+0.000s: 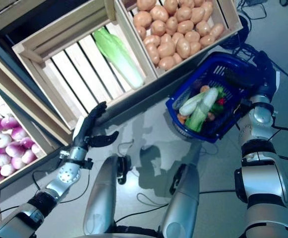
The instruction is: Put vegetables into the basket
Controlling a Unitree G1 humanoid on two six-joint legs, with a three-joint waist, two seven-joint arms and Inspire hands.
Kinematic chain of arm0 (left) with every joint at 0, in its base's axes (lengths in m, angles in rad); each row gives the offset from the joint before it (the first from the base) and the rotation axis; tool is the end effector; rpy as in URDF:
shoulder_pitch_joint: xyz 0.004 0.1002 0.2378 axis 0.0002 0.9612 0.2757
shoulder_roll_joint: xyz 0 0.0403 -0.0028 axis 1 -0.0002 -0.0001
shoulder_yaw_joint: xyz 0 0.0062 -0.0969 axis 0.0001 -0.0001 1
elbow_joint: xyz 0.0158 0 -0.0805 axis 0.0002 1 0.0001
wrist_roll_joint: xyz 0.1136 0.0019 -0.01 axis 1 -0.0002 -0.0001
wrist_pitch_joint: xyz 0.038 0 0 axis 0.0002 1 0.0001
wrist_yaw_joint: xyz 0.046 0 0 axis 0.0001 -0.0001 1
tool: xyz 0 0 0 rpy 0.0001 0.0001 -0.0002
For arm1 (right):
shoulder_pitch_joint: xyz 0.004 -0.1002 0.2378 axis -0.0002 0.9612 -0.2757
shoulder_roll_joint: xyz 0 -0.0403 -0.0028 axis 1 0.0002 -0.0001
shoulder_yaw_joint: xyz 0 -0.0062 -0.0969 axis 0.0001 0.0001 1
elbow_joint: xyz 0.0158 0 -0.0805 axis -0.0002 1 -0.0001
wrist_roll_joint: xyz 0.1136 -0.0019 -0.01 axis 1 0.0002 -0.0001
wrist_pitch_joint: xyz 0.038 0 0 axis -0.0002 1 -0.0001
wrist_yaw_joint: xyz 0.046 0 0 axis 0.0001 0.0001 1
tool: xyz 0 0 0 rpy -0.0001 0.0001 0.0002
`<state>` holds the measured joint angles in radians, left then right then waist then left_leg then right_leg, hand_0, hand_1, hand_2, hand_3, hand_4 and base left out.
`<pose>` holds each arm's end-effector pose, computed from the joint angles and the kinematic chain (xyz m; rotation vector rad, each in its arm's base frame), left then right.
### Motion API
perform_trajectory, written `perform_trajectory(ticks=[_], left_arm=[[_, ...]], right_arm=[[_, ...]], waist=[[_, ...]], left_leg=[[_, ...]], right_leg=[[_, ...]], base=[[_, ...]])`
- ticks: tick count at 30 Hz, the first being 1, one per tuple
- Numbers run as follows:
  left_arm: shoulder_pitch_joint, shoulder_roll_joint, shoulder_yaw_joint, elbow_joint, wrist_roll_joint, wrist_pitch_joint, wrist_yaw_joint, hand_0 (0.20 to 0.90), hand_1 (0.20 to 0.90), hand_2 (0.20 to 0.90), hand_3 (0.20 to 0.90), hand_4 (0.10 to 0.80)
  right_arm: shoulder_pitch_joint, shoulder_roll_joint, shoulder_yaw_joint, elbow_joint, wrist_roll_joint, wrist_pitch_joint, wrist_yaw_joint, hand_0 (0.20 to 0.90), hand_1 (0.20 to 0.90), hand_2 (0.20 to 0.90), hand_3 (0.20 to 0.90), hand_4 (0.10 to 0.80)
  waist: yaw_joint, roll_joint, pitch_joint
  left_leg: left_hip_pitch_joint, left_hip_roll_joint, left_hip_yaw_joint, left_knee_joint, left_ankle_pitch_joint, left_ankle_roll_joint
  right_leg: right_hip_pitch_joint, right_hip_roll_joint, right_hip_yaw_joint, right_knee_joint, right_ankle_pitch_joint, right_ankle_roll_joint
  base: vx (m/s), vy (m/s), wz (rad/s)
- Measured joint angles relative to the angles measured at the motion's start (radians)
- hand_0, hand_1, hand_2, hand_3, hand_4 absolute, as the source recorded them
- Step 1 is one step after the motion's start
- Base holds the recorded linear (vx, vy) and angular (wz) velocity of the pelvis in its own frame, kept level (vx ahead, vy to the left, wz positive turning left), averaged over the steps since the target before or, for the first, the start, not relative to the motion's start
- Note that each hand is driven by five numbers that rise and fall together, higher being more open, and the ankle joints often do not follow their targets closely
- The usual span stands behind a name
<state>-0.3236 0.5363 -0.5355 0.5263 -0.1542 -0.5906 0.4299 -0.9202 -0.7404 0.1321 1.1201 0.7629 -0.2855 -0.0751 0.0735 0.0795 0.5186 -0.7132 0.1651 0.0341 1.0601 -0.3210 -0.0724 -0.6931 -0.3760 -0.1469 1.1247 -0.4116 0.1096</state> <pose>0.2508 0.1819 0.0333 0.3911 -0.3144 -0.0493 0.3271 -0.3240 0.1783 0.0774 -0.2449 -0.4823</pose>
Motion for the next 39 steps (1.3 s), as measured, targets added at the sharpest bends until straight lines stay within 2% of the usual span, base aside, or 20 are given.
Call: perform_trajectory(ticks=[5, 7, 10, 13, 19, 25, 28, 33, 36, 39], left_arm=[[-0.053, 0.074, 0.01, -0.017, 0.18, 0.017, 0.131, 0.9, 0.9, 0.9, 0.9, 0.8], [-0.109, 0.126, 0.003, -0.017, 0.249, 0.064, 0.166, 0.9, 0.9, 0.9, 0.9, 0.8], [-0.234, 0.225, 0.0, -0.004, 0.34, 0.148, 0.22, 0.9, 0.9, 0.9, 0.9, 0.8], [-0.367, 0.293, -0.007, 0.068, 0.357, 0.172, 0.241, 0.9, 0.9, 0.9, 0.9, 0.8], [-0.497, 0.307, -0.025, 0.209, 0.358, 0.183, 0.248, 0.9, 0.9, 0.9, 0.9, 0.8], [-0.573, 0.304, -0.061, 0.342, 0.366, 0.183, 0.192, 0.9, 0.9, 0.9, 0.9, 0.8], [-0.623, 0.304, -0.135, 0.41, 0.395, 0.202, 0.154, 0.9, 0.9, 0.9, 0.9, 0.8], [-0.651, 0.303, -0.184, 0.475, 0.474, 0.22, 0.144, 0.9, 0.9, 0.9, 0.9, 0.8], [-0.71, 0.303, -0.29, 0.513, 0.54, 0.264, 0.121, 0.9, 0.9, 0.9, 0.9, 0.8], [-0.742, 0.302, -0.36, 0.525, 0.576, 0.291, 0.113, 0.9, 0.9, 0.9, 0.9, 0.8]], right_arm=[[-0.008, 0.001, 0.003, 0.01, 0.0, 0.005, 0.009, 0.9, 0.9, 0.9, 0.9, 0.8], [-0.008, 0.001, 0.008, 0.021, 0.0, 0.005, 0.021, 0.9, 0.9, 0.9, 0.9, 0.8], [-0.008, 0.0, 0.043, 0.025, 0.0, 0.01, 0.048, 0.9, 0.9, 0.9, 0.9, 0.8], [-0.012, 0.0, 0.08, 0.036, 0.0, 0.025, 0.081, 0.9, 0.9, 0.9, 0.9, 0.8], [-0.014, 0.001, 0.084, 0.064, 0.001, 0.047, 0.094, 0.9, 0.9, 0.9, 0.9, 0.8], [-0.043, 0.001, 0.156, 0.085, -0.001, 0.051, 0.095, 0.9, 0.9, 0.9, 0.9, 0.8], [-0.045, 0.002, 0.169, 0.086, 0.0, 0.053, 0.097, 0.9, 0.9, 0.9, 0.9, 0.8], [-0.06, 0.002, 0.192, 0.094, 0.017, 0.068, 0.106, 0.9, 0.9, 0.9, 0.9, 0.8], [-0.071, 0.003, 0.208, 0.102, 0.034, 0.074, 0.135, 0.9, 0.9, 0.9, 0.9, 0.8], [-0.074, 0.006, 0.242, 0.102, 0.039, 0.074, 0.153, 0.9, 0.9, 0.9, 0.9, 0.8]], waist=[[0.002, -0.001, -0.001], [0.0, -0.002, -0.001], [-0.006, -0.003, -0.001], [-0.015, -0.004, -0.002], [-0.048, -0.007, -0.002], [-0.081, -0.019, -0.002], [-0.089, -0.02, -0.002], [-0.102, -0.021, -0.002], [-0.113, -0.023, -0.001], [-0.117, -0.024, -0.001]], left_leg=[[0.016, 0.007, 0.005, -0.024, 0.003, -0.005], [0.024, 0.008, 0.006, -0.031, 0.004, -0.005], [0.032, 0.012, 0.013, -0.042, 0.004, -0.005], [0.038, 0.02, 0.026, -0.063, 0.008, -0.006], [0.06, 0.023, 0.05, -0.106, 0.013, -0.008], [0.076, 0.027, 0.06, -0.119, 0.012, -0.006], [0.074, 0.029, 0.07, -0.109, 0.008, -0.001], [0.024, 0.045, 0.084, -0.075, 0.001, 0.005], [-0.026, 0.049, 0.089, -0.038, -0.004, 0.011], [-0.058, 0.054, 0.097, -0.017, -0.006, 0.014]], right_leg=[[0.012, 0.009, -0.004, -0.023, 0.009, 0.005], [0.02, 0.01, -0.005, -0.03, 0.009, 0.005], [0.024, 0.016, -0.002, -0.044, 0.013, 0.004], [0.025, 0.026, 0.001, -0.069, 0.028, 0.013], [0.036, 0.033, 0.006, -0.12, 0.043, 0.023], [0.042, 0.041, 0.014, -0.138, 0.049, 0.025], [0.034, 0.044, 0.028, -0.135, 0.052, 0.029], [-0.025, 0.059, 0.052, -0.12, 0.065, 0.026], [-0.083, 0.06, 0.07, -0.09, 0.07, 0.031], [-0.125, 0.065, 0.087, -0.072, 0.076, 0.029]], base=[[-0.005, 0.025, -0.05], [0.012, 0.037, -0.02], [-0.003, 0.04, -0.07], [-0.009, 0.039, -0.1], [-0.018, 0.032, -0.06], [-0.005, 0.044, -0.06], [-0.043, 0.046, -0.08], [-0.043, 0.058, -0.14], [-0.082, 0.074, -0.08], [-0.05, 0.052, -0.11]])
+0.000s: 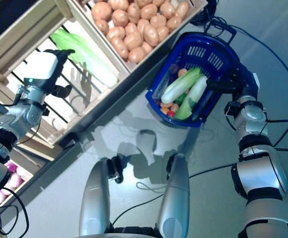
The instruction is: Put vegetables into the basket
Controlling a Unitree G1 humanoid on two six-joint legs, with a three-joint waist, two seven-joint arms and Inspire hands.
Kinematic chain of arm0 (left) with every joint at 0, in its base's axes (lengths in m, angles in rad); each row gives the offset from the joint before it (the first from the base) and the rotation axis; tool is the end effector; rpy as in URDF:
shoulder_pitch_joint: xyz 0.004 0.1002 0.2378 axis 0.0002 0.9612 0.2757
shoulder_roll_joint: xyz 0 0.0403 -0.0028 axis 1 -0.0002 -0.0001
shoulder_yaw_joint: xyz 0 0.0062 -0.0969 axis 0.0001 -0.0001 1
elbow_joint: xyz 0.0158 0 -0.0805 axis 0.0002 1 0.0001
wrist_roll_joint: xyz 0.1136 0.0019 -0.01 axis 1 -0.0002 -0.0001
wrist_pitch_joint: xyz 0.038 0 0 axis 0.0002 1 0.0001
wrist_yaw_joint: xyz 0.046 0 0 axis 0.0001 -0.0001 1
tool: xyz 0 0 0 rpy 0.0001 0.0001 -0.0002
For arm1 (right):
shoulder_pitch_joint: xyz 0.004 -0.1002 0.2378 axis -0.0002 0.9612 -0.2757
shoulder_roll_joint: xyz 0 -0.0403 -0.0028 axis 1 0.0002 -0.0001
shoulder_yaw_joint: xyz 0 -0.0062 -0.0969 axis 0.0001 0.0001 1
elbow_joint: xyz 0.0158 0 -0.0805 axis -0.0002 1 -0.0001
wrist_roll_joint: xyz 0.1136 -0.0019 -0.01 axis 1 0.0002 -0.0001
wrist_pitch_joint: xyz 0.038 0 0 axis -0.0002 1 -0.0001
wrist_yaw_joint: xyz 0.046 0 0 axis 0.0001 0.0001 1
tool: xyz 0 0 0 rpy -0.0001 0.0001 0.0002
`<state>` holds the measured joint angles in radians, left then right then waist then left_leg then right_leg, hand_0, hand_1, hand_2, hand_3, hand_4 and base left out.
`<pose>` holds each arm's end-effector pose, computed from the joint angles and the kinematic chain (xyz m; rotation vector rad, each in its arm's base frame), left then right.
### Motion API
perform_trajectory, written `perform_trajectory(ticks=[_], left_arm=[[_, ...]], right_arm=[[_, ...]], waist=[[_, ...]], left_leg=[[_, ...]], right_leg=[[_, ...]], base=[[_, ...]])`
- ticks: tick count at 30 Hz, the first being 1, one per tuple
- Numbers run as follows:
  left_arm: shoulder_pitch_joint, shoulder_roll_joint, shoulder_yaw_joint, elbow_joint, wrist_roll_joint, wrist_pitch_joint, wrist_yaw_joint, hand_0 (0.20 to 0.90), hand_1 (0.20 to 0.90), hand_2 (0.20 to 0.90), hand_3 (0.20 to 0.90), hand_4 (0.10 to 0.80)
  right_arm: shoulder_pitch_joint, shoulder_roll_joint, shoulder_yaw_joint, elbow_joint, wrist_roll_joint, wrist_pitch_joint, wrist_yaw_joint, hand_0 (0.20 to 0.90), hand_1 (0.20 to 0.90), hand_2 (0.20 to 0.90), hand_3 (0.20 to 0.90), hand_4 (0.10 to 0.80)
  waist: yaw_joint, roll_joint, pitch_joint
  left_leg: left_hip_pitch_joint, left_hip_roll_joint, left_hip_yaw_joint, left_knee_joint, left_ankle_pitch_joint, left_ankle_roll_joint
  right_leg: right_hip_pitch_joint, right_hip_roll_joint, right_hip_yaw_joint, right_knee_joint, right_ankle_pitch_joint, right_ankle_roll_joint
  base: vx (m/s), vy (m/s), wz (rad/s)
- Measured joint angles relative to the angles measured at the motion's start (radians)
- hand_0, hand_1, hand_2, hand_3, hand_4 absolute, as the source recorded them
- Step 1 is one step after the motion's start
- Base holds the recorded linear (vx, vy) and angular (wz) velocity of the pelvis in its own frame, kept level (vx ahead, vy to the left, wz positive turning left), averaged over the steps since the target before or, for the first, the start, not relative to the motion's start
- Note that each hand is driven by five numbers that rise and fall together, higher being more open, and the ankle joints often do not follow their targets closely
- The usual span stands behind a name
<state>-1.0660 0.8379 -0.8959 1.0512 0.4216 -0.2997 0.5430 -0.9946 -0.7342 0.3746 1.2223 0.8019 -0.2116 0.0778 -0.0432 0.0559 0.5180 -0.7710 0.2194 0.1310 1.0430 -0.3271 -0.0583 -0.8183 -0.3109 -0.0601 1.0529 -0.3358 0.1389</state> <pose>0.3461 0.2733 0.1728 1.6322 -0.4179 0.1635 0.3369 -0.3115 0.1696 -0.0563 -0.0689 -0.2766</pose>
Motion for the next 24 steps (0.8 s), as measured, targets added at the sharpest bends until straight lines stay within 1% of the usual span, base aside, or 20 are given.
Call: perform_trajectory(ticks=[3, 7, 9, 10, 12, 13, 15, 17, 20, 24], left_arm=[[-0.008, -0.003, -0.019, 0.008, 0.019, 0.014, 0.0, 0.9, 0.9, 0.9, 0.9, 0.8], [-0.041, -0.002, -0.062, 0.013, 0.08, 0.06, 0.015, 0.9, 0.9, 0.9, 0.9, 0.8], [-0.071, -0.003, -0.1, 0.015, 0.126, 0.078, 0.028, 0.9, 0.9, 0.9, 0.9, 0.8], [-0.098, -0.004, -0.143, 0.015, 0.17, 0.095, 0.04, 0.9, 0.9, 0.9, 0.9, 0.8], [-0.127, -0.004, -0.181, 0.008, 0.223, 0.102, 0.06, 0.9, 0.9, 0.9, 0.9, 0.8], [-0.132, -0.005, -0.187, 0.005, 0.237, 0.104, 0.066, 0.9, 0.9, 0.9, 0.9, 0.8], [-0.168, -0.008, -0.246, 0.004, 0.3, 0.122, 0.073, 0.9, 0.9, 0.9, 0.9, 0.8], [-0.177, -0.008, -0.249, 0.0, 0.334, 0.126, 0.077, 0.9, 0.9, 0.9, 0.9, 0.8], [-0.194, -0.009, -0.271, -0.003, 0.372, 0.144, 0.079, 0.9, 0.9, 0.9, 0.9, 0.8], [-0.2, -0.009, -0.275, -0.003, 0.409, 0.146, 0.084, 0.9, 0.9, 0.9, 0.9, 0.8]], right_arm=[[0.0, 0.002, 0.032, -0.001, 0.0, 0.001, 0.015, 0.9, 0.9, 0.9, 0.9, 0.8], [-0.001, 0.0, 0.031, -0.008, 0.034, 0.004, 0.018, 0.9, 0.9, 0.9, 0.9, 0.8], [-0.001, 0.001, 0.034, -0.007, 0.033, 0.011, 0.019, 0.9, 0.9, 0.9, 0.9, 0.8], [-0.001, 0.001, 0.035, -0.007, 0.032, 0.011, 0.018, 0.9, 0.9, 0.9, 0.9, 0.8], [-0.001, 0.001, 0.036, -0.008, 0.031, 0.011, 0.019, 0.9, 0.9, 0.9, 0.9, 0.8], [-0.001, 0.001, 0.036, -0.008, 0.032, 0.011, 0.019, 0.9, 0.9, 0.9, 0.9, 0.8], [-0.003, 0.0, 0.052, -0.008, 0.032, 0.011, 0.019, 0.9, 0.9, 0.9, 0.9, 0.8], [-0.007, 0.0, 0.075, -0.009, 0.032, 0.011, 0.022, 0.9, 0.9, 0.9, 0.9, 0.8], [-0.01, 0.0, 0.079, -0.01, 0.032, 0.011, 0.022, 0.9, 0.9, 0.9, 0.9, 0.8], [-0.022, 0.0, 0.102, -0.01, 0.032, 0.011, 0.022, 0.9, 0.9, 0.9, 0.9, 0.8]], waist=[[-0.01, -0.002, 0.001], [-0.021, -0.004, 0.003], [-0.023, -0.005, 0.003], [-0.024, -0.005, 0.003], [-0.024, -0.005, 0.004], [-0.024, -0.005, 0.004], [-0.026, -0.005, 0.004], [-0.031, -0.005, 0.004], [-0.033, -0.005, 0.004], [-0.038, -0.005, 0.004]], left_leg=[[-0.025, 0.005, 0.003, 0.017, -0.001, 0.002], [-0.064, 0.01, 0.006, 0.037, -0.002, 0.003], [-0.086, 0.014, 0.009, 0.047, -0.003, 0.005], [-0.097, 0.015, 0.009, 0.051, -0.003, 0.005], [-0.109, 0.017, 0.008, 0.057, -0.003, 0.005], [-0.111, 0.018, 0.008, 0.058, -0.003, 0.005], [-0.115, 0.023, 0.008, 0.06, -0.004, 0.005], [-0.115, 0.026, 0.008, 0.06, -0.004, 0.004], [-0.115, 0.028, 0.009, 0.058, -0.003, 0.003], [-0.116, 0.029, 0.01, 0.056, -0.003, 0.002]], right_leg=[[-0.03, 0.002, 0.008, 0.014, 0.002, -0.002], [-0.074, 0.006, 0.02, 0.032, 0.004, -0.005], [-0.099, 0.01, 0.024, 0.04, 0.007, -0.007], [-0.111, 0.01, 0.025, 0.044, 0.008, -0.006], [-0.124, 0.01, 0.026, 0.051, 0.008, -0.006], [-0.126, 0.012, 0.026, 0.051, 0.008, -0.006], [-0.129, 0.017, 0.025, 0.051, 0.009, -0.008], [-0.131, 0.019, 0.025, 0.051, 0.009, -0.009], [-0.133, 0.021, 0.026, 0.051, 0.01, -0.011], [-0.135, 0.022, 0.026, 0.05, 0.009, -0.012]], base=[[-0.058, 0.054, -0.05], [-0.065, 0.04, -0.04], [-0.067, 0.024, -0.05], [-0.045, 0.015, -0.02], [-0.033, 0.001, -0.01], [-0.037, -0.004, -0.02], [-0.029, -0.005, -0.04], [-0.025, -0.009, -0.04], [0.0, 0.0, 0.0], [0.0, 0.0, 0.0]])
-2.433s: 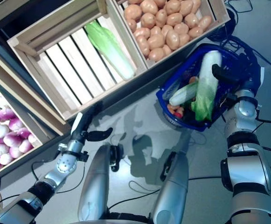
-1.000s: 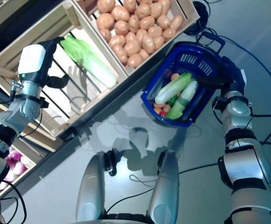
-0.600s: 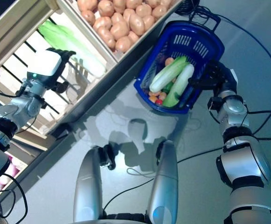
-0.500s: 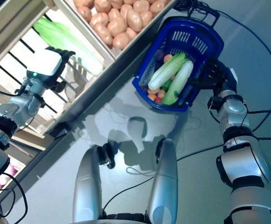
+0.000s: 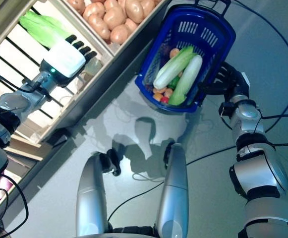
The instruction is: Put vegetables into the basket
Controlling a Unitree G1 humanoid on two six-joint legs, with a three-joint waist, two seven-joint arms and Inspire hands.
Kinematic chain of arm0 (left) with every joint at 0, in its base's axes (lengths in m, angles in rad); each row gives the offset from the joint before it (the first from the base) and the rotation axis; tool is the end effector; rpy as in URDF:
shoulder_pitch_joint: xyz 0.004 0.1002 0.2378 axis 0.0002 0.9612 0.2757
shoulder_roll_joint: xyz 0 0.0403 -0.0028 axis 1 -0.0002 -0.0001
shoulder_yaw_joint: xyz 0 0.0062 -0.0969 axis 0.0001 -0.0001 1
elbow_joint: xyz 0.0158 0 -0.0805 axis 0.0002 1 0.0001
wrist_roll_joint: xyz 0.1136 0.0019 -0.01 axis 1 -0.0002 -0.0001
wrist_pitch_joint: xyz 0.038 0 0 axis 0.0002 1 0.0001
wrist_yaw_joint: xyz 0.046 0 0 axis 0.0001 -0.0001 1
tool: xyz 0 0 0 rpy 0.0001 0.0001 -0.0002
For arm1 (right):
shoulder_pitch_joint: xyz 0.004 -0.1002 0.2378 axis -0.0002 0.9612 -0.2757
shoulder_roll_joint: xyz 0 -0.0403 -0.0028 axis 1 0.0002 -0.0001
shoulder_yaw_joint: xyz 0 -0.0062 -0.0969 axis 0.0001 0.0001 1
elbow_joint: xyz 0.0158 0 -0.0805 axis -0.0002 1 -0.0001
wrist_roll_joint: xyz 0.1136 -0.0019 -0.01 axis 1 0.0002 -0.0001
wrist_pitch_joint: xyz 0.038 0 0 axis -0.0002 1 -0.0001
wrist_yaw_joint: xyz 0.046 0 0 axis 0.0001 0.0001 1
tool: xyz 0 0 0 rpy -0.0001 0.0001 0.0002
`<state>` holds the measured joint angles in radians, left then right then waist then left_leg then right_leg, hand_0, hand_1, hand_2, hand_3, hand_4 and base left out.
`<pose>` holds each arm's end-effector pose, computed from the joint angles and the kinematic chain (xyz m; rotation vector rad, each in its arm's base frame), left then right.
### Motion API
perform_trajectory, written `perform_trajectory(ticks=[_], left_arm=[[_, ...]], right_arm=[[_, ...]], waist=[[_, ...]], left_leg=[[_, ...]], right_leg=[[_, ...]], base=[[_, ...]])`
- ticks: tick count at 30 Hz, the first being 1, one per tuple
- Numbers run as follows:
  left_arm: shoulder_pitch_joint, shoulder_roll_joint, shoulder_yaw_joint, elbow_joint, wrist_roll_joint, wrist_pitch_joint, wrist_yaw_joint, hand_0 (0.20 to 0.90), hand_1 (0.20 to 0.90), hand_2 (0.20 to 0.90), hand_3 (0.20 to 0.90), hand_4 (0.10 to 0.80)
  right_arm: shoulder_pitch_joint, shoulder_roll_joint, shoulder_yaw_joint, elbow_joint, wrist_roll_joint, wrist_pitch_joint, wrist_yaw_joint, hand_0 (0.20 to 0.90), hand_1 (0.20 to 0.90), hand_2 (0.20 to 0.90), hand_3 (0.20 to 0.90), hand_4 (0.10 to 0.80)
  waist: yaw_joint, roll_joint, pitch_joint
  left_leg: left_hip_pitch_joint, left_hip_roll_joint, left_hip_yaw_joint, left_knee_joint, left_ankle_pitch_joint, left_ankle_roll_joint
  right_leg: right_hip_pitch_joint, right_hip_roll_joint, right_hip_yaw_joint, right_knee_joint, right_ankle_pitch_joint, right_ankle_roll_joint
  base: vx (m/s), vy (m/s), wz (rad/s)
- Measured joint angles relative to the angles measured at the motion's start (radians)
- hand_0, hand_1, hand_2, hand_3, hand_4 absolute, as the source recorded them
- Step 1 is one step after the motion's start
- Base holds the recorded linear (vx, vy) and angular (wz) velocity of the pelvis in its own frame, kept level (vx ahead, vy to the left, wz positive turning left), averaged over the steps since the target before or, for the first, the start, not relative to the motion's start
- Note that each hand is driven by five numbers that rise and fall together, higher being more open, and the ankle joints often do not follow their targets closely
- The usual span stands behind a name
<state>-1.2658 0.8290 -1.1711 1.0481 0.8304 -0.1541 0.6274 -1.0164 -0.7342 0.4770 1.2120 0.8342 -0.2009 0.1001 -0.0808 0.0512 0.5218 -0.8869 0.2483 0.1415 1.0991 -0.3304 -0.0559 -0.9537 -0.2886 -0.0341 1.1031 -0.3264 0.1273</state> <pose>0.3623 0.2536 0.2077 2.2240 -0.6476 0.0780 0.3418 -0.3027 0.1716 -0.1040 -0.0467 -0.2080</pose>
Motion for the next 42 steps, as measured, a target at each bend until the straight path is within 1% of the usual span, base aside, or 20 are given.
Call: perform_trajectory(ticks=[6, 11, 14, 20, 25, 29, 31, 33, 37, 42], left_arm=[[0.0, 0.0, -0.001, -0.003, 0.0, 0.003, -0.015, 0.9, 0.9, 0.9, 0.9, 0.8], [-0.001, 0.0, -0.001, 0.001, -0.011, 0.028, -0.065, 0.9, 0.9, 0.9, 0.9, 0.8], [-0.001, -0.003, -0.001, 0.017, -0.011, 0.036, -0.074, 0.9, 0.9, 0.9, 0.9, 0.8], [-0.003, -0.004, -0.001, 0.026, -0.011, 0.043, -0.073, 0.9, 0.9, 0.9, 0.9, 0.8], [-0.014, -0.004, -0.001, 0.027, -0.011, 0.062, -0.05, 0.9, 0.9, 0.9, 0.9, 0.8], [-0.054, -0.006, -0.004, 0.032, -0.007, 0.065, -0.043, 0.9, 0.9, 0.9, 0.9, 0.8], [-0.085, -0.005, -0.023, 0.034, 0.002, 0.077, -0.038, 0.9, 0.9, 0.9, 0.9, 0.8], [-0.1, -0.006, -0.023, 0.045, 0.003, 0.098, -0.035, 0.9, 0.9, 0.9, 0.9, 0.8], [-0.128, -0.006, -0.033, 0.071, 0.024, 0.098, -0.036, 0.9, 0.9, 0.9, 0.9, 0.8], [-0.144, -0.004, -0.04, 0.079, 0.023, 0.102, -0.052, 0.9, 0.9, 0.9, 0.9, 0.8]], right_arm=[[-0.002, 0.0, 0.004, -0.001, 0.005, 0.0, 0.0, 0.9, 0.9, 0.9, 0.9, 0.8], [-0.003, 0.0, 0.004, 0.0, 0.019, 0.0, 0.0, 0.9, 0.9, 0.9, 0.9, 0.8], [-0.004, 0.0, 0.003, 0.002, 0.042, 0.0, 0.0, 0.9, 0.9, 0.9, 0.9, 0.8], [-0.003, 0.001, 0.002, 0.002, 0.047, 0.0, 0.003, 0.9, 0.9, 0.9, 0.9, 0.8], [-0.004, 0.002, 0.001, 0.001, 0.08, 0.0, 0.038, 0.9, 0.9, 0.9, 0.9, 0.8], [-0.005, 0.001, 0.001, -0.002, 0.08, 0.0, 0.046, 0.9, 0.9, 0.9, 0.9, 0.8], [-0.011, -0.002, -0.004, -0.006, 0.085, -0.012, 0.046, 0.9, 0.9, 0.9, 0.9, 0.8], [-0.032, -0.007, -0.009, -0.01, 0.086, -0.018, 0.046, 0.9, 0.9, 0.9, 0.9, 0.8], [-0.045, -0.012, -0.035, -0.01, 0.089, -0.02, 0.046, 0.9, 0.9, 0.9, 0.9, 0.8], [-0.05, -0.032, -0.038, -0.012, 0.119, -0.025, 0.046, 0.9, 0.9, 0.9, 0.9, 0.8]], waist=[[0.001, 0.0, 0.0], [-0.001, 0.0, 0.0], [-0.002, 0.001, 0.0], [-0.004, 0.001, 0.001], [-0.002, 0.001, 0.001], [-0.006, 0.001, 0.001], [-0.007, 0.001, 0.001], [-0.013, 0.001, 0.001], [-0.013, 0.001, 0.001], [-0.011, 0.002, 0.001]], left_leg=[[0.0, 0.0, 0.003, -0.006, 0.001, -0.002], [-0.01, 0.002, 0.004, -0.004, 0.002, -0.003], [-0.021, 0.003, 0.004, -0.001, 0.002, -0.003], [-0.051, 0.005, 0.001, 0.021, -0.004, 0.0], [-0.095, 0.009, 0.001, 0.062, -0.013, 0.005], [-0.15, 0.017, -0.001, 0.117, -0.026, 0.012], [-0.189, 0.026, -0.002, 0.154, -0.036, 0.017], [-0.229, 0.035, -0.002, 0.196, -0.049, 0.021], [-0.263, 0.04, -0.003, 0.228, -0.058, 0.025], [-0.308, 0.044, -0.011, 0.26, -0.061, 0.026]], right_leg=[[-0.005, 0.001, 0.002, -0.001, -0.001, -0.001], [-0.017, 0.003, 0.003, 0.001, 0.0, -0.002], [-0.026, 0.003, 0.003, 0.001, 0.0, -0.003], [-0.052, 0.003, 0.005, 0.015, 0.001, -0.002], [-0.102, 0.003, 0.022, 0.051, 0.0, -0.003], [-0.159, 0.0, 0.033, 0.093, -0.003, -0.008], [-0.2, 0.0, 0.038, 0.122, -0.003, -0.008], [-0.243, -0.003, 0.046, 0.155, -0.003, -0.009], [-0.283, -0.006, 0.052, 0.183, -0.004, -0.012], [-0.325, -0.009, 0.054, 0.212, -0.006, -0.014]], base=[[0.0, 0.0, 0.0], [0.005, 0.02, 0.0], [0.019, 0.041, 0.0], [0.036, 0.049, 0.0], [0.052, 0.04, -0.03], [0.053, 0.045, -0.05], [0.026, 0.035, -0.1], [0.015, 0.025, -0.13], [0.004, 0.01, -0.03], [0.0, 0.0, 0.0]])
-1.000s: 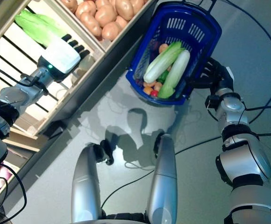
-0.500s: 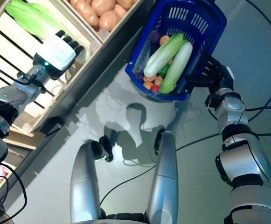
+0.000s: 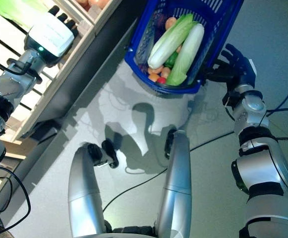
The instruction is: Put vegetables into the basket
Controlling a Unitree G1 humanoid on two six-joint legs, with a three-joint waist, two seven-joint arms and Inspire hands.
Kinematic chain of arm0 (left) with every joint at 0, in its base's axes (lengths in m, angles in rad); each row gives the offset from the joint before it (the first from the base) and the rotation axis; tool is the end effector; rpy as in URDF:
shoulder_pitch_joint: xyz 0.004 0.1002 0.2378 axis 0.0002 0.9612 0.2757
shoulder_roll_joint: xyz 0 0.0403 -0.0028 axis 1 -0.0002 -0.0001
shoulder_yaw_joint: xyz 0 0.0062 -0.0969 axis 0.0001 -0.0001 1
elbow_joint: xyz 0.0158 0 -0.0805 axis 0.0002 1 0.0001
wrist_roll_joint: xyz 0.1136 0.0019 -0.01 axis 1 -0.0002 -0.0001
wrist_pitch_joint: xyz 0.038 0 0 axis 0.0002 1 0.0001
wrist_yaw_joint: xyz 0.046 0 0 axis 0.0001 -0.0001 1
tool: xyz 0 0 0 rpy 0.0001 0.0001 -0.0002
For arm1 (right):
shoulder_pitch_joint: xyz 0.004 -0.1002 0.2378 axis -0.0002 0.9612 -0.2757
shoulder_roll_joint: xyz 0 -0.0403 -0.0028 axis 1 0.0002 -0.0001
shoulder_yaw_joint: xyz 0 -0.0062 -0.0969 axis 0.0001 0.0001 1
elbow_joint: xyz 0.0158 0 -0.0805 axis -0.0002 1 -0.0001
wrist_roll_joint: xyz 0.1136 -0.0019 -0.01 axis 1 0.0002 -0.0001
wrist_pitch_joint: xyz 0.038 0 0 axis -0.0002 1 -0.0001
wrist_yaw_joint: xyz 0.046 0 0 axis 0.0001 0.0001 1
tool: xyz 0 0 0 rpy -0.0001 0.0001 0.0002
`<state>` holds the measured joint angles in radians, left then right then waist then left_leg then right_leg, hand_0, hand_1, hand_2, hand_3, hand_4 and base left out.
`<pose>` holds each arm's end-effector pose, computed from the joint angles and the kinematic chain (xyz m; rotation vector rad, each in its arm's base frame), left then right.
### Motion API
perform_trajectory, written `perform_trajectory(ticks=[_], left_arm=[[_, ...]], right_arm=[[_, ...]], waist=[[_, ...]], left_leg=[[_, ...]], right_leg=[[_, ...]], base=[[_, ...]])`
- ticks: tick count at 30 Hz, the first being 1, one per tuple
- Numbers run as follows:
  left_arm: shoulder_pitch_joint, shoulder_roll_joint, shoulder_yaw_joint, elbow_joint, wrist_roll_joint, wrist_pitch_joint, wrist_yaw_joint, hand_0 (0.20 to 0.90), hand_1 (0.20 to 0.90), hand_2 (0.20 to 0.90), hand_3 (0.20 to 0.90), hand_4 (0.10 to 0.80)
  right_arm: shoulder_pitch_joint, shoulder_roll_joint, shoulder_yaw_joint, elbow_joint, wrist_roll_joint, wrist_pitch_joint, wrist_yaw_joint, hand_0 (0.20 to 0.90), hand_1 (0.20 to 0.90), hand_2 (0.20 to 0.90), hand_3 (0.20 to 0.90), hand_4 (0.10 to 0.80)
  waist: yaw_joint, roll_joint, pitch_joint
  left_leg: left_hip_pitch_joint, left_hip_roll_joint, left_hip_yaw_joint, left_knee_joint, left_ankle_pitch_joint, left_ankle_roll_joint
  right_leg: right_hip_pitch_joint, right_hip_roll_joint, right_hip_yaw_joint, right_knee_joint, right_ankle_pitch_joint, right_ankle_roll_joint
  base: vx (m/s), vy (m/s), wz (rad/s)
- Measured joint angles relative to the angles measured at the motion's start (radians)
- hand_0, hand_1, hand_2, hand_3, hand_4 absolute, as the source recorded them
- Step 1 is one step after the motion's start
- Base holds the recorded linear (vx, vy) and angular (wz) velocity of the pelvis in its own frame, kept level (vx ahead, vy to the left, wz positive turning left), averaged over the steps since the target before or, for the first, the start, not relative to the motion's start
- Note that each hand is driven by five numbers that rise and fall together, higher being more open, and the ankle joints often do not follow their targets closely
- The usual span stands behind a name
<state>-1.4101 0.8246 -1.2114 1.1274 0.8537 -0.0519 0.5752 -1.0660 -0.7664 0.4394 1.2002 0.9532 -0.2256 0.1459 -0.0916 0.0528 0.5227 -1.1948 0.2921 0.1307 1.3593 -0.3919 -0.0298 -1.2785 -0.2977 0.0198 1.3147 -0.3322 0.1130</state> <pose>0.3676 0.2565 0.2559 2.3457 -0.5781 0.2949 0.3427 -0.3091 0.1977 0.0215 -0.1781 -0.1982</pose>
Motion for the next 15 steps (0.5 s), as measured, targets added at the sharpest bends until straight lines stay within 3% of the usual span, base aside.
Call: perform_trajectory(ticks=[6, 7, 8, 9, 15], left_arm=[[-0.008, -0.001, -0.001, 0.002, -0.017, 0.006, -0.041, 0.9, 0.9, 0.9, 0.9, 0.8], [-0.014, -0.005, -0.001, -0.002, -0.036, 0.006, -0.073, 0.608, 0.608, 0.608, 0.608, 0.605], [-0.015, -0.008, -0.001, -0.005, -0.046, 0.006, -0.109, 0.54, 0.54, 0.54, 0.54, 0.56], [-0.015, -0.008, -0.001, -0.006, -0.049, 0.006, -0.126, 0.3, 0.3, 0.3, 0.3, 0.4], [-0.029, -0.02, -0.001, -0.003, -0.125, 0.0, -0.23, 0.3, 0.3, 0.3, 0.3, 0.4]], right_arm=[[-0.007, -0.003, -0.001, 0.001, 0.007, 0.0, 0.001, 0.9, 0.9, 0.9, 0.9, 0.8], [-0.007, -0.003, -0.001, -0.001, 0.007, 0.0, 0.004, 0.9, 0.9, 0.9, 0.9, 0.8], [-0.007, -0.003, -0.001, -0.001, 0.007, 0.0, 0.01, 0.9, 0.9, 0.9, 0.9, 0.8], [-0.007, -0.003, -0.001, -0.002, 0.007, 0.0, 0.013, 0.9, 0.9, 0.9, 0.9, 0.8], [-0.008, -0.003, -0.001, 0.002, 0.01, 0.001, 0.02, 0.9, 0.9, 0.9, 0.9, 0.8]], waist=[[0.0, 0.0, 0.0], [0.0, 0.0, 0.0], [0.0, 0.0, 0.0], [0.0, 0.0, 0.0], [0.0, 0.0, 0.0]], left_leg=[[-0.03, 0.003, -0.013, 0.038, -0.006, 0.007], [-0.034, 0.003, -0.015, 0.041, -0.006, 0.007], [-0.033, 0.004, -0.015, 0.041, -0.006, 0.007], [-0.033, 0.004, -0.014, 0.042, -0.006, 0.008], [-0.025, 0.004, -0.014, 0.044, -0.003, 0.002]], right_leg=[[-0.026, -0.006, 0.001, 0.039, -0.005, -0.007], [-0.028, -0.006, 0.0, 0.041, -0.005, -0.008], [-0.028, -0.008, 0.0, 0.041, -0.005, -0.008], [-0.028, -0.009, 0.0, 0.041, -0.005, -0.008], [-0.021, -0.014, -0.005, 0.046, -0.007, -0.011]], base=[[-0.007, -0.002, 0.02], [0.0, 0.0, 0.0], [0.0, 0.0, 0.0], [0.0, 0.0, 0.0], [-0.002, -0.013, 0.0]])
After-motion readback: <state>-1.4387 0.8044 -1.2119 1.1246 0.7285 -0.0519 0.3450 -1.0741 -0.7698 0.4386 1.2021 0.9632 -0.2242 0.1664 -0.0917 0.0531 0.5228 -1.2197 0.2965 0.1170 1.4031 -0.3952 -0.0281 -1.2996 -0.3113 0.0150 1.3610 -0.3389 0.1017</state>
